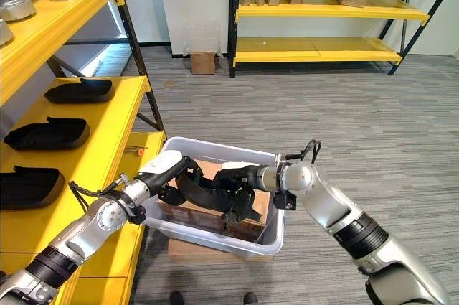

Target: Move parts from the plastic box to the shelf.

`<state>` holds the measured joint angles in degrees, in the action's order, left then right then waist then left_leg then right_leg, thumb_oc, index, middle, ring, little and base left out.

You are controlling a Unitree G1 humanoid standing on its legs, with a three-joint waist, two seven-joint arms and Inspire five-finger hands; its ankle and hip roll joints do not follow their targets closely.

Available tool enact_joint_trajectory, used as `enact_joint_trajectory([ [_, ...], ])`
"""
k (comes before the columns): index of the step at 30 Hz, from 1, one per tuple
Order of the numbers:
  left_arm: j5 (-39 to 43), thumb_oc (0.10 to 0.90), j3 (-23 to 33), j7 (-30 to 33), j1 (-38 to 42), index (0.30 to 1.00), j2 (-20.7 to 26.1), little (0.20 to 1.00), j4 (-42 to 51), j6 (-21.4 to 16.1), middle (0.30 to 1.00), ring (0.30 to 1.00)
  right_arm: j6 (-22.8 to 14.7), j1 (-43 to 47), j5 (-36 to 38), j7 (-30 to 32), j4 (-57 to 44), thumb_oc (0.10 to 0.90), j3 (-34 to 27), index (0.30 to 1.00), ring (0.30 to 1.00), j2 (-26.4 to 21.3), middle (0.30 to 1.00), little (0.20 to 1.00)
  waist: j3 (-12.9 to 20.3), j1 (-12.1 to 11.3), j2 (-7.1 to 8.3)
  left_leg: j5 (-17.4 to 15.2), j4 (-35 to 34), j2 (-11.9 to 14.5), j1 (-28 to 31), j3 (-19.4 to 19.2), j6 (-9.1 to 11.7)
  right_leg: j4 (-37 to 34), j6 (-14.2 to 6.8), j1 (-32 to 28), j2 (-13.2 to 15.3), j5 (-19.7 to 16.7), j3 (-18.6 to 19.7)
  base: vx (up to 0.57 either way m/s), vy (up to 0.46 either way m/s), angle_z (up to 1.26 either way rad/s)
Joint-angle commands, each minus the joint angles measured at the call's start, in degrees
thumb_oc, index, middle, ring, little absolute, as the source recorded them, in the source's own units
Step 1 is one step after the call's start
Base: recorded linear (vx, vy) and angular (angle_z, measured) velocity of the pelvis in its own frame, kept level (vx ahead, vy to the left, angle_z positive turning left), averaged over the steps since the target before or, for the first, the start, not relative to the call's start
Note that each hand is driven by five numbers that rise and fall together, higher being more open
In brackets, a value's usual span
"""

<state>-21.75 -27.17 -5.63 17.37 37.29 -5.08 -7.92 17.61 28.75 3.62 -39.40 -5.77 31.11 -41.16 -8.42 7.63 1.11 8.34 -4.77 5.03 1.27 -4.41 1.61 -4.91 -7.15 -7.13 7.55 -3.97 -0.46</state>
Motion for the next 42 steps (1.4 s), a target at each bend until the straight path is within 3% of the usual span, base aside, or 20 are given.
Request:
enact_joint_trajectory([
  [1,3.15,0.400,-3.81,1.25,7.91,0.300,-4.86,0.300,6.23,-9.00,0.300,0.300,-5.28,5.98,6.19,10.54,-0.20,0.900,-5.41,1.000,1.000,6.96,1.000,1.000,4.93,-1.32,0.35,-11.51,-0.23,-1.04,6.54,-6.25,-1.20,0.14,2.34,1.92,-4.95,2.07,-2.03,0.00,0.000,0.00],
  [6,2.51,0.400,-3.28,1.33,6.79,0.300,-4.04,0.300,5.84,-9.10,0.300,0.300,-3.77,4.92,6.97,14.10,2.16,0.900,-8.52,1.000,1.000,7.98,1.000,1.000,4.63,-1.34,0.17,-11.58,-0.23,-1.13,6.67,-6.19,-1.39,0.18,2.33,1.91,-4.86,2.09,-2.04,0.00,0.000,0.00],
  [13,2.26,0.400,-1.45,1.73,4.71,0.300,-2.92,0.300,4.06,-9.62,0.300,0.300,-2.74,4.80,15.93,21.59,3.42,0.900,-13.49,1.000,1.000,9.89,1.000,1.000,4.72,-1.57,-0.13,-11.67,-0.23,-1.17,7.09,-6.20,-1.40,0.07,2.42,1.48,-4.81,2.08,-1.93,0.00,0.001,0.00],
  [22,1.10,0.400,0.10,1.48,3.07,0.300,-1.64,0.300,3.28,-10.70,0.300,0.300,1.45,4.87,13.79,22.43,2.39,0.900,-16.81,1.000,1.000,9.50,1.000,1.000,4.59,-1.49,-0.26,-11.74,-0.23,-1.26,7.24,-6.25,-1.50,0.06,2.49,1.40,-4.80,2.08,-1.71,0.00,0.000,0.00],
  [28,1.39,0.400,1.09,1.81,1.38,0.300,-0.60,0.300,2.84,-10.71,0.300,0.300,2.32,4.37,19.66,28.89,1.23,0.900,-19.78,1.000,1.000,8.26,1.000,1.000,4.65,-1.33,-0.26,-11.76,-0.23,-1.31,7.33,-6.44,-1.54,0.10,2.48,1.53,-4.74,1.92,-1.51,0.00,0.002,-0.01],
  [33,0.90,0.400,1.95,2.53,-0.07,0.300,0.18,0.300,2.20,-10.19,0.300,0.300,5.35,6.28,24.65,35.17,-0.16,0.900,-23.49,1.000,1.000,6.69,1.000,1.000,4.52,-1.33,-0.02,-11.95,-0.23,-1.39,7.39,-6.58,-1.63,0.08,2.55,1.55,-4.79,1.94,-1.23,0.00,0.004,-0.02],
  [42,1.87,0.400,4.82,3.83,-3.48,0.300,1.70,0.300,2.13,-6.78,0.300,0.300,8.75,6.59,27.27,36.20,-2.13,0.900,-28.63,1.000,1.000,0.86,1.000,1.000,4.59,-1.03,0.70,-12.13,-0.23,-1.35,7.43,-7.02,-1.66,0.02,2.51,1.65,-4.72,1.93,-0.98,0.00,0.003,-0.05],
])
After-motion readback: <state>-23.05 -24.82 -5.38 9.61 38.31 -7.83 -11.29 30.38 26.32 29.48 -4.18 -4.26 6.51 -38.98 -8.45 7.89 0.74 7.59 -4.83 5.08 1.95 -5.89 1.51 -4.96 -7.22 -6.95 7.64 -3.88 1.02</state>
